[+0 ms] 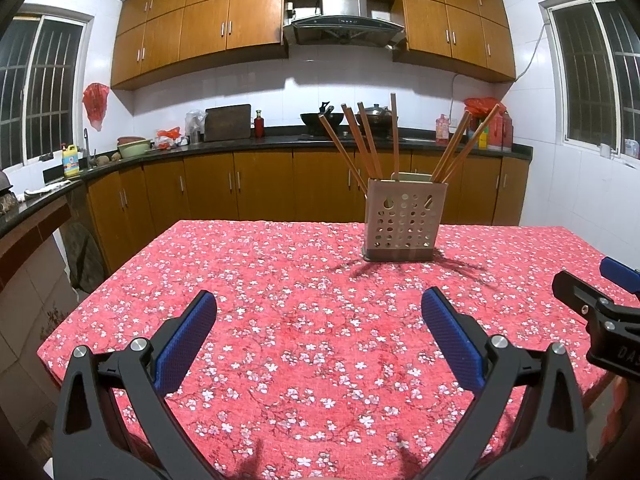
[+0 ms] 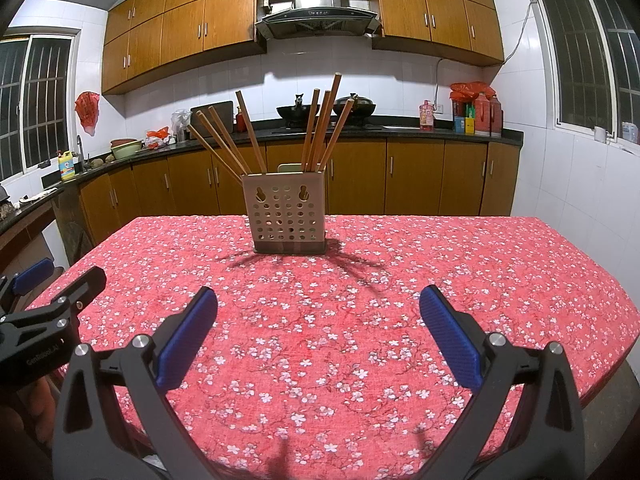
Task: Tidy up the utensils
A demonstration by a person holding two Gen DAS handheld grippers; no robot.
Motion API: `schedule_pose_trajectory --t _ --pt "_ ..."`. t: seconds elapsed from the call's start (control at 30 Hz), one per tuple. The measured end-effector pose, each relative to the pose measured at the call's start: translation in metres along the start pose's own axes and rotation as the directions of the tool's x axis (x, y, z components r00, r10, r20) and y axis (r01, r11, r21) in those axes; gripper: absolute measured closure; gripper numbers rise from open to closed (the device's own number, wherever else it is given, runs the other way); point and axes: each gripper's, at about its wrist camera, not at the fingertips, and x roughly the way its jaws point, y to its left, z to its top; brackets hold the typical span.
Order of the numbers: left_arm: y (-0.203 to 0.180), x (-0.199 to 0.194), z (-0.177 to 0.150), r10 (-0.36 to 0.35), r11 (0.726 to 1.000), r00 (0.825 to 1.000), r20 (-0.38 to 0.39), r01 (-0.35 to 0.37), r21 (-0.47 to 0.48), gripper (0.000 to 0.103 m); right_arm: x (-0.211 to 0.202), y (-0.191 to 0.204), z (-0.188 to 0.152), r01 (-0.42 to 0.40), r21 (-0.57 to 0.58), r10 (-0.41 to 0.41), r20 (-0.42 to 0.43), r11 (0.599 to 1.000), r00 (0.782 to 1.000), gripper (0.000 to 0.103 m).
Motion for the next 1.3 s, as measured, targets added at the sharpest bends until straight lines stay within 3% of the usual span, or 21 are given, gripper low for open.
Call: schedule_pose_trajectory --t 1.3 --pt "0.0014 -0.0005 0.0025 -0.001 1.000 1.000 -0.004 0.001 -0.002 0.002 0.0001 -0.0002 0.0016 0.000 0.002 0.000 -0.002 1.000 1.000 0.004"
